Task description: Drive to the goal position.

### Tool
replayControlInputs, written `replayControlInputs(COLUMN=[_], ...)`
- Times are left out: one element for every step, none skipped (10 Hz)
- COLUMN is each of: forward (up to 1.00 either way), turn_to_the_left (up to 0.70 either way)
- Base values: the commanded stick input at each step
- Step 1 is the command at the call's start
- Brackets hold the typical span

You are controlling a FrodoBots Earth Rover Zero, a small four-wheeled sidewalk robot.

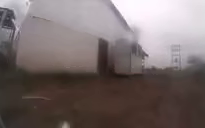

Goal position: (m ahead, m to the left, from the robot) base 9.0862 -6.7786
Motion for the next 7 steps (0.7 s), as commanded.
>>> replayControlInputs(forward=[0.7, 0.7, 0.7, 0.7, 0.7, 0.7, 0.7], turn_to_the_left=[0.0, 0.0, 0.0, 0.0, 0.0, 0.0, 0.0])
